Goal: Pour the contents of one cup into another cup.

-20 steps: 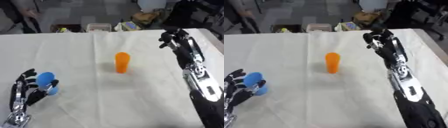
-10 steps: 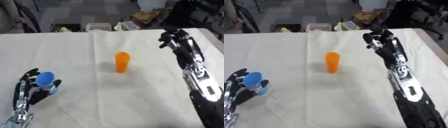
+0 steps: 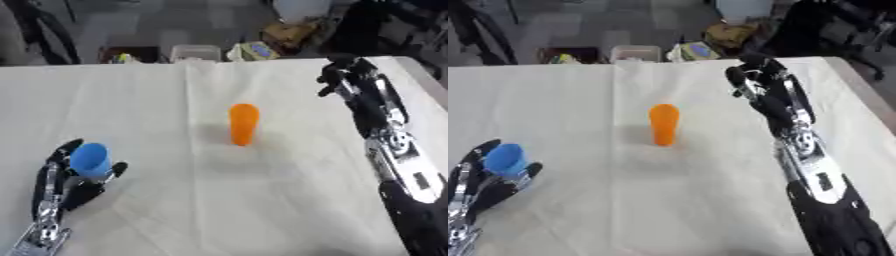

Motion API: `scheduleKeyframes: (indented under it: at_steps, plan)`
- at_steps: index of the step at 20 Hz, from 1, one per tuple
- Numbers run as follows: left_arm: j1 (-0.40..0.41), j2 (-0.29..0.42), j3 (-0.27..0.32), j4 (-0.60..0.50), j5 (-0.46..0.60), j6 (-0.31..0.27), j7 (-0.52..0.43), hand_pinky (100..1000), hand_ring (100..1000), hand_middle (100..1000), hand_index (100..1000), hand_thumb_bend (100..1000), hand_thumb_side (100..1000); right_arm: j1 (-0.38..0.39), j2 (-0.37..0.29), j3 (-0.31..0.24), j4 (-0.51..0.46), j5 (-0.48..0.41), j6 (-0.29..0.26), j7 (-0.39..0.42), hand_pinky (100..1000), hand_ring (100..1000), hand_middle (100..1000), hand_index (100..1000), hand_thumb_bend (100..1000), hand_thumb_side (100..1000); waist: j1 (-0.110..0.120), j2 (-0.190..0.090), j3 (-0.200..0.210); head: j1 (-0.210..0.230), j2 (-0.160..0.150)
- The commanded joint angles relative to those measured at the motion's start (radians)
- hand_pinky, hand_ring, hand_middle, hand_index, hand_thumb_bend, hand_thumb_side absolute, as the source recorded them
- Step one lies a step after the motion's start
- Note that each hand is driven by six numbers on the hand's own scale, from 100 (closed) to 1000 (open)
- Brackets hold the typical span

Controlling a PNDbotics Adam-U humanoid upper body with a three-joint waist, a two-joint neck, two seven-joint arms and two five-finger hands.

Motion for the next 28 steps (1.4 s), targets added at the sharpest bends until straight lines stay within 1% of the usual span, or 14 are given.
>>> scheduleKeyframes:
  at_steps: [1, 8, 11, 12, 18, 20, 21, 22, 23, 24, 26, 27, 28]
  plan:
    - [-0.026, 0.003, -0.004, -0.001, -0.004, -0.010, -0.019, 597, 632, 670, 825, 816, 290, -0.013, -0.010, -0.002, -0.008, -0.005, -0.002, 0.004, 476, 596, 577, 729, 727, 470, 0.000, -0.009, -0.003, 0.004, 0.001]
    - [-0.032, -0.001, -0.009, 0.016, -0.011, -0.012, -0.031, 583, 597, 625, 801, 784, 277, -0.012, -0.008, -0.002, -0.007, -0.005, -0.001, 0.005, 476, 595, 577, 729, 727, 470, 0.000, -0.008, -0.006, 0.004, 0.002]
    - [-0.031, -0.003, -0.009, 0.025, -0.014, -0.011, -0.031, 562, 558, 577, 776, 750, 260, -0.012, -0.008, -0.002, -0.006, -0.005, -0.002, 0.005, 476, 595, 577, 729, 726, 471, -0.001, -0.008, -0.005, 0.003, 0.002]
    - [-0.030, -0.004, -0.009, 0.028, -0.014, -0.011, -0.031, 560, 556, 575, 774, 748, 259, -0.012, -0.008, -0.002, -0.006, -0.005, -0.002, 0.005, 476, 595, 577, 729, 725, 472, -0.001, -0.008, -0.004, 0.002, 0.002]
    - [-0.031, -0.008, -0.012, 0.042, -0.008, -0.016, -0.043, 506, 483, 483, 712, 659, 208, -0.011, -0.007, -0.003, -0.005, -0.006, -0.002, 0.006, 476, 595, 576, 730, 723, 473, -0.002, -0.007, -0.005, 0.001, 0.003]
    - [-0.031, -0.009, -0.013, 0.047, -0.004, -0.019, -0.047, 461, 433, 422, 661, 601, 173, -0.011, -0.006, -0.003, -0.005, -0.006, -0.001, 0.006, 476, 595, 576, 730, 722, 473, -0.003, -0.007, -0.006, 0.001, 0.003]
    - [-0.031, -0.010, -0.012, 0.048, -0.002, -0.021, -0.045, 421, 379, 360, 612, 534, 141, -0.011, -0.006, -0.003, -0.005, -0.006, -0.001, 0.006, 476, 595, 576, 730, 721, 473, -0.003, -0.007, -0.006, 0.001, 0.003]
    - [-0.030, -0.011, -0.012, 0.049, 0.001, -0.023, -0.041, 404, 358, 336, 591, 510, 130, -0.011, -0.006, -0.003, -0.004, -0.006, -0.001, 0.006, 476, 595, 576, 729, 722, 473, -0.003, -0.007, -0.006, 0.000, 0.003]
    - [-0.030, -0.011, -0.011, 0.047, 0.004, -0.025, -0.035, 364, 313, 284, 547, 432, 100, -0.011, -0.006, -0.003, -0.004, -0.006, -0.001, 0.006, 476, 595, 576, 729, 723, 471, -0.003, -0.007, -0.006, 0.000, 0.003]
    - [-0.029, -0.010, -0.011, 0.043, 0.007, -0.027, -0.028, 352, 300, 271, 537, 408, 100, -0.011, -0.006, -0.003, -0.004, -0.005, -0.002, 0.006, 476, 595, 576, 729, 724, 471, -0.003, -0.007, -0.006, 0.000, 0.003]
    - [-0.029, -0.007, -0.011, 0.031, 0.010, -0.025, -0.013, 298, 250, 219, 493, 308, 100, -0.011, -0.006, -0.004, -0.002, -0.004, -0.002, 0.006, 476, 595, 576, 729, 725, 468, -0.002, -0.007, -0.006, 0.000, 0.003]
    - [-0.028, -0.005, -0.011, 0.022, 0.011, -0.023, -0.005, 266, 225, 192, 469, 242, 100, -0.011, -0.006, -0.004, 0.000, -0.004, -0.002, 0.006, 476, 595, 576, 729, 728, 466, -0.002, -0.007, -0.006, 0.000, 0.002]
    - [-0.028, -0.002, -0.011, 0.010, 0.011, -0.019, 0.004, 259, 218, 185, 462, 228, 100, -0.010, -0.007, -0.005, 0.002, -0.003, -0.002, 0.006, 475, 595, 576, 729, 730, 464, -0.002, -0.007, -0.006, -0.001, 0.002]
